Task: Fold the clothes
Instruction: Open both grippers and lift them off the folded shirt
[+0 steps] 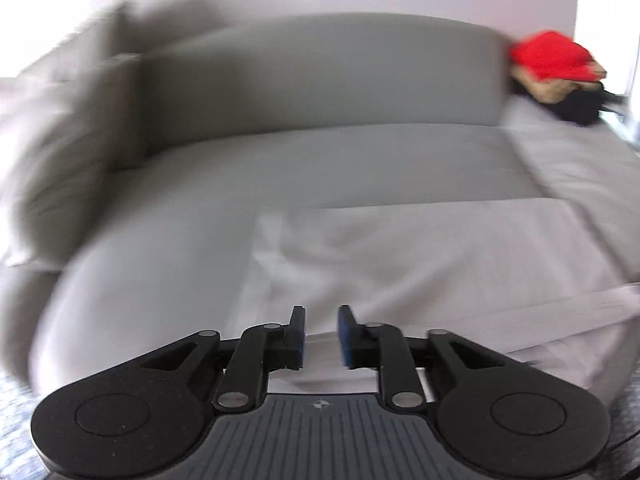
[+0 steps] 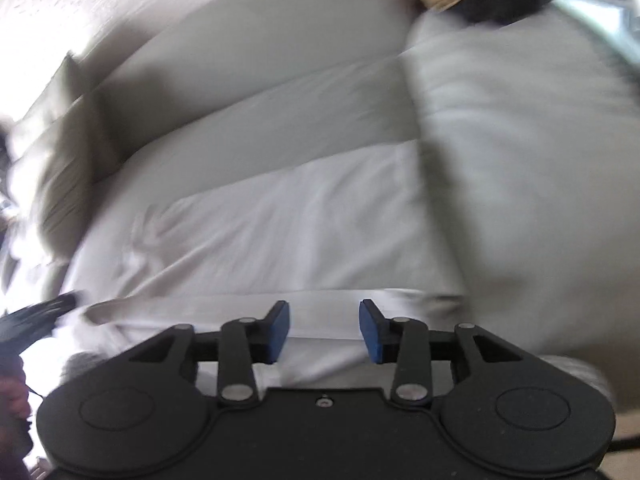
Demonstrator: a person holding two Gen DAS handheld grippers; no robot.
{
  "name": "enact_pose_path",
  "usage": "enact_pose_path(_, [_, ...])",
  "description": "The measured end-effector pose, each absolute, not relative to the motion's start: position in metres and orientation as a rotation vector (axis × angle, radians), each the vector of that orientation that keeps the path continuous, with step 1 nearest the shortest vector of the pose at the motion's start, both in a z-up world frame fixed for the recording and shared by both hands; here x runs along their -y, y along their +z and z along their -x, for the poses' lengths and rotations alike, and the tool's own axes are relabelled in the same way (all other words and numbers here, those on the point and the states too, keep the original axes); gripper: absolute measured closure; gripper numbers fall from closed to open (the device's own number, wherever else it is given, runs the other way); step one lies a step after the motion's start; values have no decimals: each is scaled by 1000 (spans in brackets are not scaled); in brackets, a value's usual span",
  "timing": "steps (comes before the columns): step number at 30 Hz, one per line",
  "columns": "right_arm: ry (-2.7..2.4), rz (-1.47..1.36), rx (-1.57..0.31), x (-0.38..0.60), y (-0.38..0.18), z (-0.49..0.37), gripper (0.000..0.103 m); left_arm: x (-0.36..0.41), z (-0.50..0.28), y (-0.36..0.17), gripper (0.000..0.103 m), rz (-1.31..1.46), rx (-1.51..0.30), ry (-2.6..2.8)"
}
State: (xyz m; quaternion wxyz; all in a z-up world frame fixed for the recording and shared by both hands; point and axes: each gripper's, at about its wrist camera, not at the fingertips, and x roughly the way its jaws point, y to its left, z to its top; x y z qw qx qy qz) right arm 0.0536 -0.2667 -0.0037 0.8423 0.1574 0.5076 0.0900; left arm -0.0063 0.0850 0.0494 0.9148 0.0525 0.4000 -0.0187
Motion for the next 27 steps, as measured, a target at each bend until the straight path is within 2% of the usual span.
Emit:
enact_pose_path(1, [209,-341,-1100,258,-9,-65,80,-74,-4,43,79,-114,-839,-82])
enact_pose_path(2, [229,-349,-1128,249,-15,-76,83,-64,-18,34,79,-132,-869,-109])
enact_pose_path(7, [131,-264,-1205,220,-41,-123,84,-37,-73,-7,78,-198,-1032,-98])
enact_pose_path(9, [182,-231,-1256,220,-36,-109,83,-31,-79,-18,78,-248,-1073,-105])
enact_pose_path(11, [234,-197,-1306,220,-30,-94,83,-25,-64,-15,86,-343,-1111,-197])
enact_pose_path(13, [286,-162,-1355,221,-25,-80,81,-30,-35,-8,89,-434,-1143,-317])
enact_pose_path(14, [313,-144,-1380,221,-22,-73,81,-36,-15,-1,88,-479,-1129,-350])
enact_pose_path(16, [366,-109,-1428,221,-16,-58,80,-52,24,13,76,-539,-1102,-404])
enact_pose_path(18, [418,-73,-1474,221,-11,-44,77,-71,53,24,75,-515,-1068,-417])
enact_pose_path(22, [375,-159,-1310,236,13,-24,76,-92,72,37,75,-366,-982,-319])
enact_pose_path(24, [312,-149,-1184,235,18,-24,76,-89,60,35,75,-310,-917,-245])
enact_pose_path(27, [283,-152,-1089,218,7,-33,77,-77,38,20,76,-207,-827,-166])
